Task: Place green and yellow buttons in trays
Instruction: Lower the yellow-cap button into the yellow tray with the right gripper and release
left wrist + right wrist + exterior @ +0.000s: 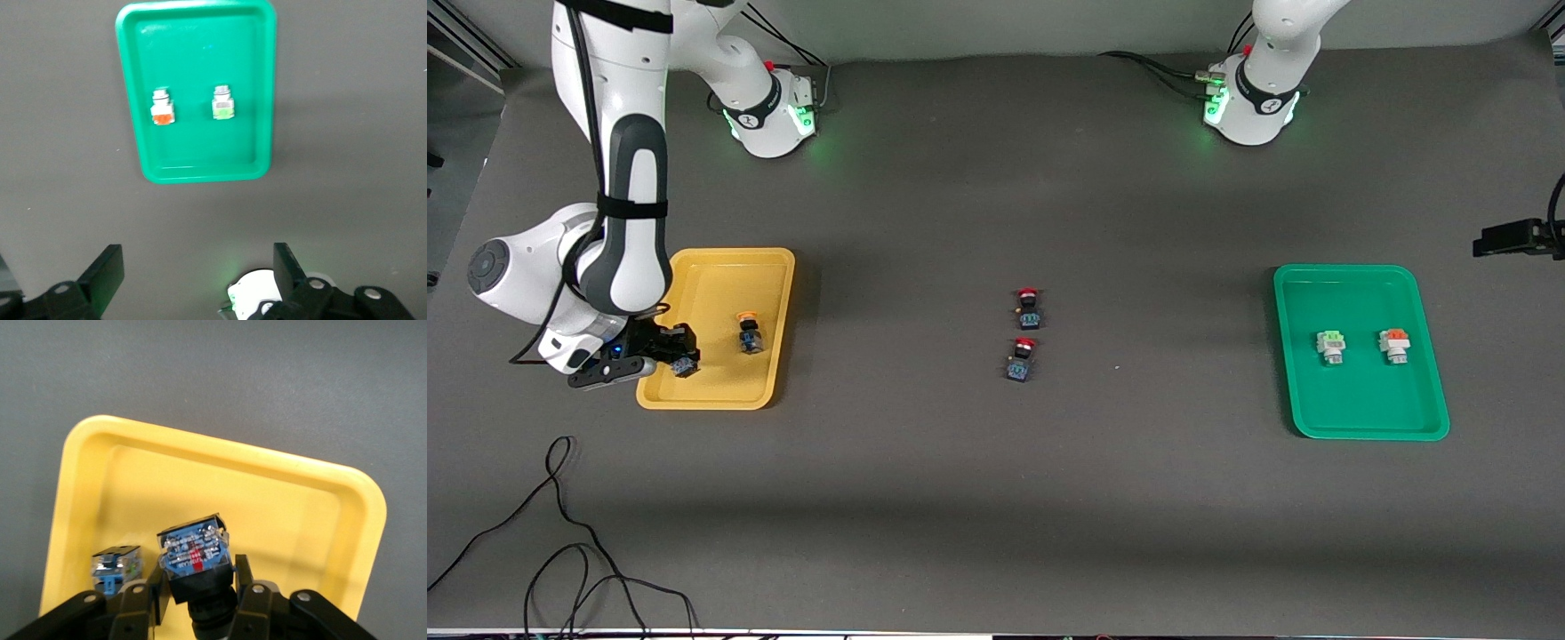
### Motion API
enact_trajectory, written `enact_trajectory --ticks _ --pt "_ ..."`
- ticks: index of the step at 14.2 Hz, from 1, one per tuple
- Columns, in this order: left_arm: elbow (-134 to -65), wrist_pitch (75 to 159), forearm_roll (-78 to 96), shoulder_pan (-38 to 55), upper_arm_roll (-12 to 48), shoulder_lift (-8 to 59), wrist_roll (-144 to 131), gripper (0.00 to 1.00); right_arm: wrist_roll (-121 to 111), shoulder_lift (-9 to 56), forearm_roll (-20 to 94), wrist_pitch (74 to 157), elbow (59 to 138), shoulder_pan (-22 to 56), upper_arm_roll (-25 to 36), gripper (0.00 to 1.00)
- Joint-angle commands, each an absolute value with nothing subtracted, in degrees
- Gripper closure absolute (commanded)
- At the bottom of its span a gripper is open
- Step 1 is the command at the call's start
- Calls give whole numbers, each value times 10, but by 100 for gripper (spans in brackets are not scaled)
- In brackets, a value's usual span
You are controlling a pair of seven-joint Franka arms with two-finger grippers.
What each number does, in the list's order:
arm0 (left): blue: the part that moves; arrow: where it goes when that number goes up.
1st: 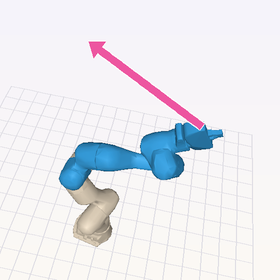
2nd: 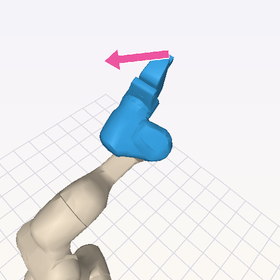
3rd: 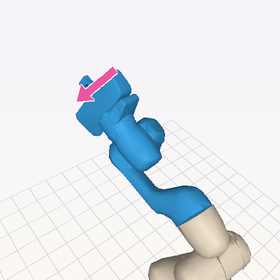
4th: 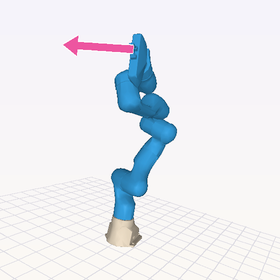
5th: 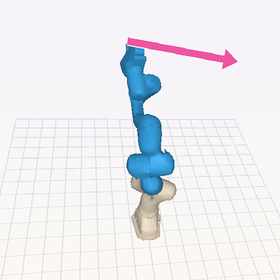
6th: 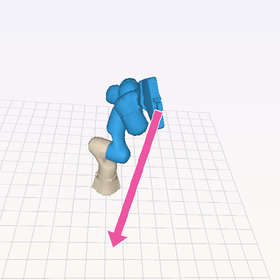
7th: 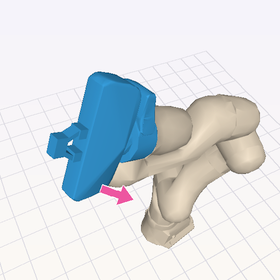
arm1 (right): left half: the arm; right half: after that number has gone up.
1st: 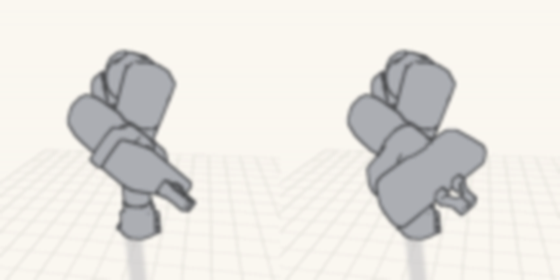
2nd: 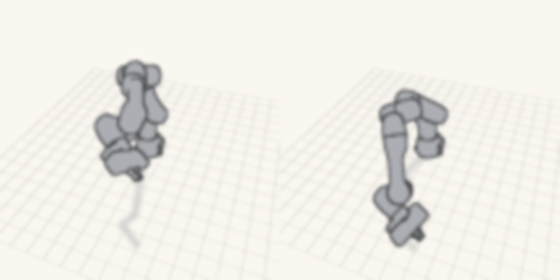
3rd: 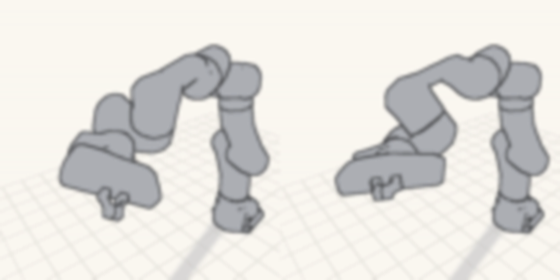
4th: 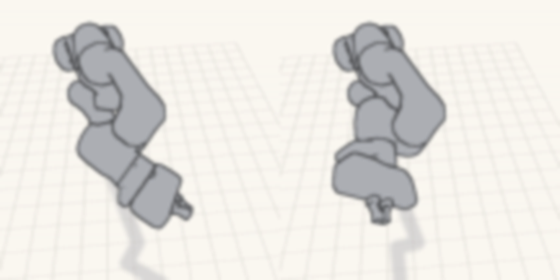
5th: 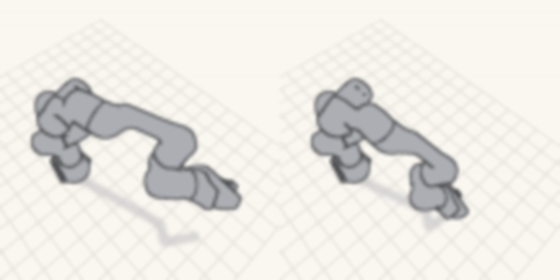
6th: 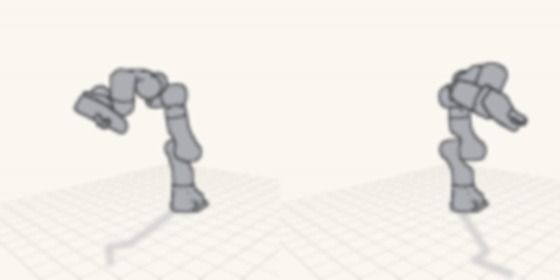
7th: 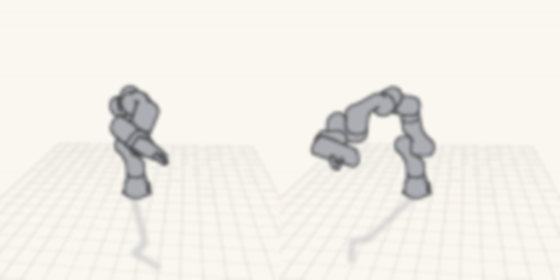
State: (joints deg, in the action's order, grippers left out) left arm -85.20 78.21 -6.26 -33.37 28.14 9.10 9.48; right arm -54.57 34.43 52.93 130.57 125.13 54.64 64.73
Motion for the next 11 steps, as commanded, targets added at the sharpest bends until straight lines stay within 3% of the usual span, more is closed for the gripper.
enact_trajectory --ticks 1,2,3,6,9,11 --pt "-877 788 -21 -172 124 42 98 0 -582 368 578 1321 1257 555 646 100" --pt "-886 794 -13 -130 87 31 98 0 -582 368 579 1320 1257 555 644 26" --pt "-895 800 -11 -88 55 22 97 0 -581 366 579 1320 1257 555 642 0" --pt "-908 812 -11 1 -5 6 87 0 -581 361 578 1318 1257 555 642 0" --pt "-904 813 -6 16 -4 5 52 0 -570 346 576 1311 1257 564 652 0" --pt "-897 813 16 17 -2 4 32 0 -562 340 574 1259 1251 570 684 0"
